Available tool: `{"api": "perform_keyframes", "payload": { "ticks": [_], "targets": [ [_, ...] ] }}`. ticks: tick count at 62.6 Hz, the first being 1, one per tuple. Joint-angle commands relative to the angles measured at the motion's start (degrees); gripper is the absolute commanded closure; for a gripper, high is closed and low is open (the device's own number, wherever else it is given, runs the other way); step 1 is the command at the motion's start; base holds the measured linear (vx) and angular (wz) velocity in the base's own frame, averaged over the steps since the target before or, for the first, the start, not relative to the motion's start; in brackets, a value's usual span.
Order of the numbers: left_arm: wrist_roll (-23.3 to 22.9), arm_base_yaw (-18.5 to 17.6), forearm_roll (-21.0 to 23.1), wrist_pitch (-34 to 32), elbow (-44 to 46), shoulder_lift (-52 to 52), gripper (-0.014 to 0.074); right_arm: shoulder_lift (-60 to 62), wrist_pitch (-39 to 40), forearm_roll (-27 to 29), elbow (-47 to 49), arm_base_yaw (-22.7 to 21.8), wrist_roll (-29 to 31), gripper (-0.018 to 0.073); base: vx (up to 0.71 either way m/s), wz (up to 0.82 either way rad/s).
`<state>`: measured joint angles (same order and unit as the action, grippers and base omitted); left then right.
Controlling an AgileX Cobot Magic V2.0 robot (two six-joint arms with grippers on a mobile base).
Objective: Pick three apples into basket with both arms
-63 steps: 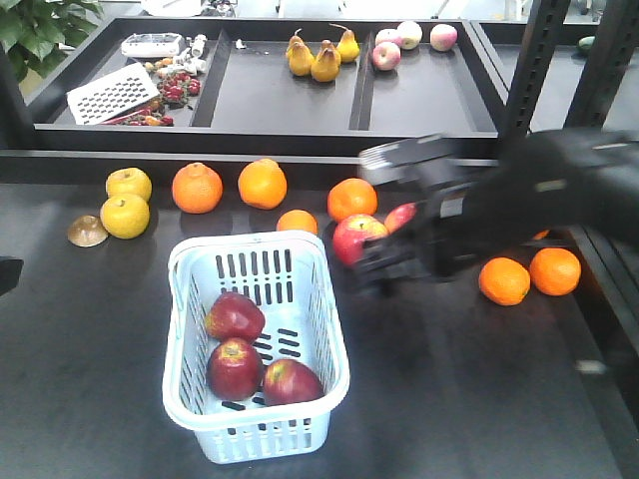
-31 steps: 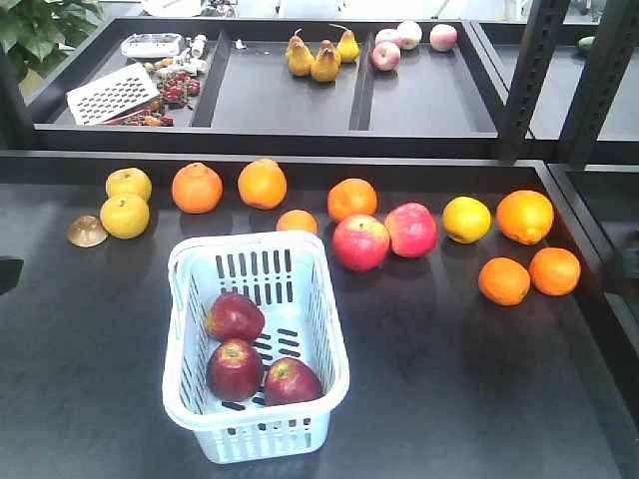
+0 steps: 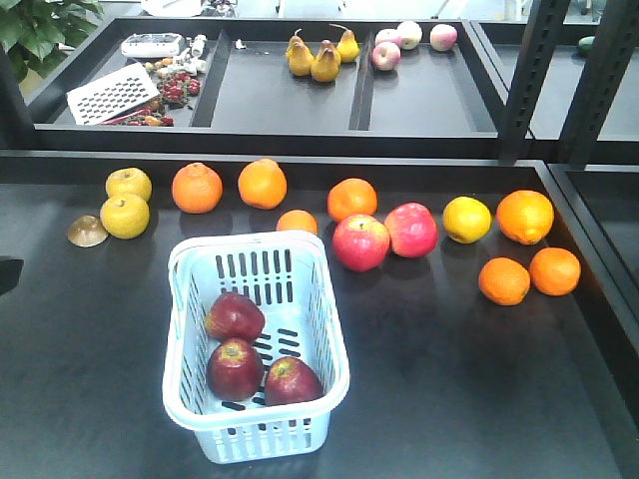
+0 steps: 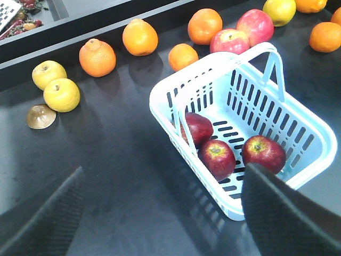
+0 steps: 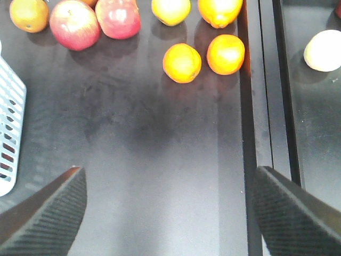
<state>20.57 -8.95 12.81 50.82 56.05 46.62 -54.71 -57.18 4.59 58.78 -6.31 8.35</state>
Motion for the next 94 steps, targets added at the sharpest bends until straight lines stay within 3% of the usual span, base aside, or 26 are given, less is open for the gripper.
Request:
{"api": "perform_keyframes", "payload": {
  "ticks": [1,14,24,31,39,44,94],
  "targets": [
    [-0.5,0.0,0.9,-4.0,1.4,-0.3,0.0031,0.6,2.6,-0.3,1.4,-0.4,0.7,-0.0022,0.0,0.0],
    [-0.5,0.0,0.9,-3.9,1.4,-0.3,0.0036,0.6,3.2,-0.3,1.4,-0.4,0.7,0.0085,0.0,0.0],
    [-0.5,0.0,0.9,-3.5,1.4,-0.3,0.0075,0.6,3.4,-0.3,1.4,-0.4,0.7,0.0261,0.0,0.0],
    [-0.5,0.0,0.9,-3.3,1.4,-0.3,0.0195,0.6,3.4,-0.3,1.4,-0.4,0.7,0.0417,0.0,0.0],
    [-0.5,0.0,0.9,-3.3,1.4,-0.3,0.0442,0.6,3.4,-0.3,1.4,-0.4,0.7,0.0575,0.0,0.0],
    [-0.4,0.0,0.9,-3.3,1.4,-0.3,0.0606,0.6,3.4,-0.3,1.4,-0.4,0.7,0.0569,0.0,0.0],
    [-0.4,0.0,0.9,-3.5,1.4,-0.3,0.0604,0.6,2.4,-0.3,1.4,-0.4,0.7,0.0568,0.0,0.0]
  ]
}}
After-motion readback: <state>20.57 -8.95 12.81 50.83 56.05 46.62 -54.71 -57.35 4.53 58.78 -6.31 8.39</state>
